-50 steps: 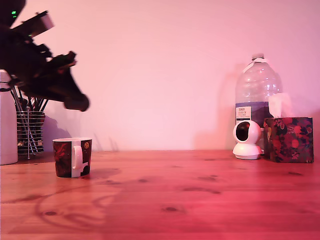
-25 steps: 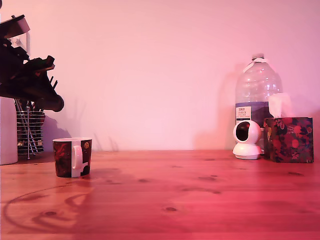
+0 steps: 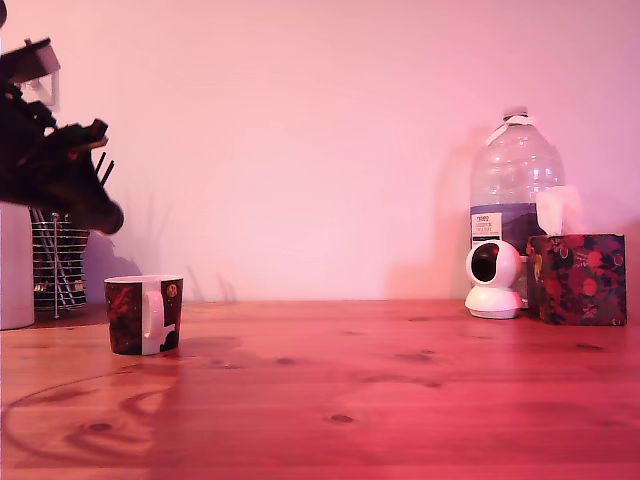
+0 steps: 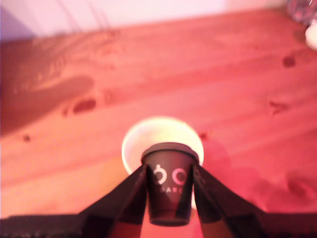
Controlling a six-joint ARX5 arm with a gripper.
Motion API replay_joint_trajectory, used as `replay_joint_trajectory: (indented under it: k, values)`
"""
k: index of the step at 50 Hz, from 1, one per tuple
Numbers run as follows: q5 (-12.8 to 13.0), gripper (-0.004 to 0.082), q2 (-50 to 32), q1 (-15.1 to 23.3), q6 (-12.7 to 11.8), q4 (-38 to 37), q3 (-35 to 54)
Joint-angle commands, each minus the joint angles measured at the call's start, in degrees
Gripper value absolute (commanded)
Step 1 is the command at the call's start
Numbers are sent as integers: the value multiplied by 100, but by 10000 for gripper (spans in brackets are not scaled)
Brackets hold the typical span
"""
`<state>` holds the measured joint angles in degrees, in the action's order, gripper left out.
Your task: Pick up the coffee capsules from the table one by one and drop them inside the nearest coffee cup
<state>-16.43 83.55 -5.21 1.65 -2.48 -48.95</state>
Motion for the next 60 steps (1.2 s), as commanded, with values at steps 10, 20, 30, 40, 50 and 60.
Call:
replay_joint_trajectory:
  k: [10,20,30,40,50,60]
  values:
    - [2,201,776,-11,-9,472,-608]
    - [2,201,1235,-26,39,704,-1180]
    - [-4,201,1561,-77,37,988,-1650]
    - [7,201,1849,-304,50,1067,-1917]
    - [254,201,2000,-435,146,1163,-2068]
    - [479,201,2000,-428,149,1211,-2083]
